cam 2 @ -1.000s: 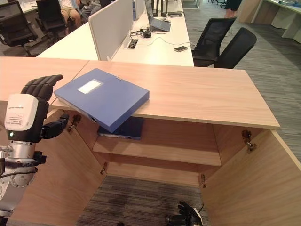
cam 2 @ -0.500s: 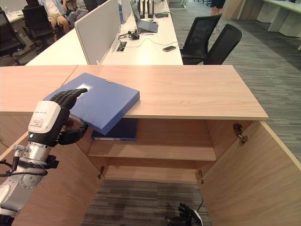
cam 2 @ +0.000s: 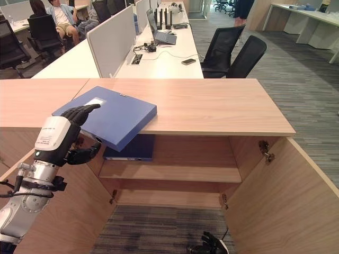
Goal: Put the empty folder in the office cabinet
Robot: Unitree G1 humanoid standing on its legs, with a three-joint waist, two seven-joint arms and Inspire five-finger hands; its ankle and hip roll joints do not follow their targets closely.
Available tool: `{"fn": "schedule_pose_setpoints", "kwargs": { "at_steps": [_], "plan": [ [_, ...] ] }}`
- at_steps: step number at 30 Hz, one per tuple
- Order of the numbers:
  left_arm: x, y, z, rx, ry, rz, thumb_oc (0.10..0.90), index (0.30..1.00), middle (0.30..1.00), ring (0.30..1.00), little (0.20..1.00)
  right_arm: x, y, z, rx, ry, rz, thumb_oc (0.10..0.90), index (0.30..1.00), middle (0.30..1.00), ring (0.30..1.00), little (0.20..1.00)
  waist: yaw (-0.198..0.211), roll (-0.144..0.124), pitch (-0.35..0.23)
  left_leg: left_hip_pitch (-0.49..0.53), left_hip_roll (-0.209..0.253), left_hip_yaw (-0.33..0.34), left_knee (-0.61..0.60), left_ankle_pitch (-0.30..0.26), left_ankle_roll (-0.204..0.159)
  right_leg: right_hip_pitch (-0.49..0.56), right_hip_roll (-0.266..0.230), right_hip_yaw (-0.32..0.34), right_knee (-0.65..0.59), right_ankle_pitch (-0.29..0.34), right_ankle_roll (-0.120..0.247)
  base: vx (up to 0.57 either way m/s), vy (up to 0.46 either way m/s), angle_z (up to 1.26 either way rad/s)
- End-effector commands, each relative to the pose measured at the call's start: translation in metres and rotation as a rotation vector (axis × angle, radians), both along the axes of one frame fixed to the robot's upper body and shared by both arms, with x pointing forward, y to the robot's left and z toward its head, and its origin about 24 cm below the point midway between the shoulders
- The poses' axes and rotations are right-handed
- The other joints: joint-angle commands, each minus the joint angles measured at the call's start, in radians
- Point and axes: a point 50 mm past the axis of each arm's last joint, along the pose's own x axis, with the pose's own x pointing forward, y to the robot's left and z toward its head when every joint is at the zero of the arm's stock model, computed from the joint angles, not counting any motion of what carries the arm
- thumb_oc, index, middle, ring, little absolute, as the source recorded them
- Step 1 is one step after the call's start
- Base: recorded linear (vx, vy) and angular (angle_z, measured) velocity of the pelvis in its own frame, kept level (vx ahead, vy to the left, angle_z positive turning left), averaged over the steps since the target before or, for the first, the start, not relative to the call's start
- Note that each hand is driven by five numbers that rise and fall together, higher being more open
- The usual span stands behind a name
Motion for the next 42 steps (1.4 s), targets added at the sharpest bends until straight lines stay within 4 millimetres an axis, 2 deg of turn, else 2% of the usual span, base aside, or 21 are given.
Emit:
{"fn": "schedule_pose_setpoints", "kwargs": {
  "at_steps": [1,7,9,16,23,32,42],
  "plan": [
    [0.018,-0.003,0.055,0.101,-0.216,-0.054,0.800,0.900,0.900,0.900,0.900,0.037,-0.001,0.013,0.031,-0.139,-0.018,0.800,0.900,0.900,0.900,0.900,-0.008,0.012,0.022,0.044,0.003,-0.013,-0.001,-0.112,-0.031,0.080,-0.020,-0.056,0.007,-0.078,0.077,0.00,0.000,0.00],
    [0.023,-0.010,0.069,0.239,-0.253,-0.079,0.800,0.900,0.900,0.900,0.900,0.034,0.000,0.011,0.040,-0.129,-0.025,0.800,0.900,0.900,0.900,0.900,-0.016,0.015,0.019,0.044,0.002,-0.013,-0.001,-0.112,-0.032,0.080,-0.020,-0.055,0.007,-0.078,0.079,0.00,0.000,0.00],
    [0.025,-0.014,0.080,0.341,-0.287,-0.098,0.800,0.900,0.900,0.900,0.900,0.032,-0.003,0.010,0.037,-0.120,-0.027,0.800,0.900,0.900,0.900,0.900,-0.021,0.018,0.015,0.044,0.003,-0.012,-0.001,-0.112,-0.033,0.080,-0.020,-0.054,0.007,-0.079,0.081,0.00,0.000,0.00],
    [0.029,-0.019,0.090,0.454,-0.312,-0.116,0.800,0.900,0.900,0.900,0.900,0.030,-0.004,0.009,0.056,-0.114,-0.071,0.800,0.900,0.900,0.900,0.900,-0.027,0.023,0.012,0.046,0.001,-0.011,-0.001,-0.112,-0.033,0.080,-0.019,-0.052,0.007,-0.079,0.083,0.00,0.000,0.00],
    [0.034,-0.019,0.086,0.466,-0.292,-0.108,0.800,0.900,0.900,0.900,0.900,0.026,-0.007,0.008,0.061,-0.105,-0.096,0.800,0.900,0.900,0.900,0.900,-0.033,0.028,0.011,0.046,-0.001,-0.007,-0.001,-0.112,-0.033,0.079,-0.020,-0.048,0.007,-0.081,0.084,0.00,0.001,-0.01],
    [0.040,-0.016,0.078,0.384,-0.263,-0.080,0.800,0.900,0.900,0.900,0.900,0.024,-0.009,0.008,0.063,-0.105,-0.134,0.800,0.900,0.900,0.900,0.900,-0.043,0.028,0.011,0.045,-0.003,-0.014,-0.001,-0.113,-0.032,0.078,-0.021,-0.040,0.007,-0.084,0.082,0.00,0.000,0.00],
    [0.046,-0.012,0.060,0.279,-0.197,-0.046,0.800,0.900,0.900,0.900,0.900,0.022,-0.010,0.007,0.063,-0.099,-0.155,0.800,0.900,0.900,0.900,0.900,-0.048,0.019,0.012,0.052,-0.002,-0.012,-0.001,-0.118,-0.030,0.086,-0.019,-0.038,0.007,-0.089,0.077,0.00,0.000,0.00]
  ]
}}
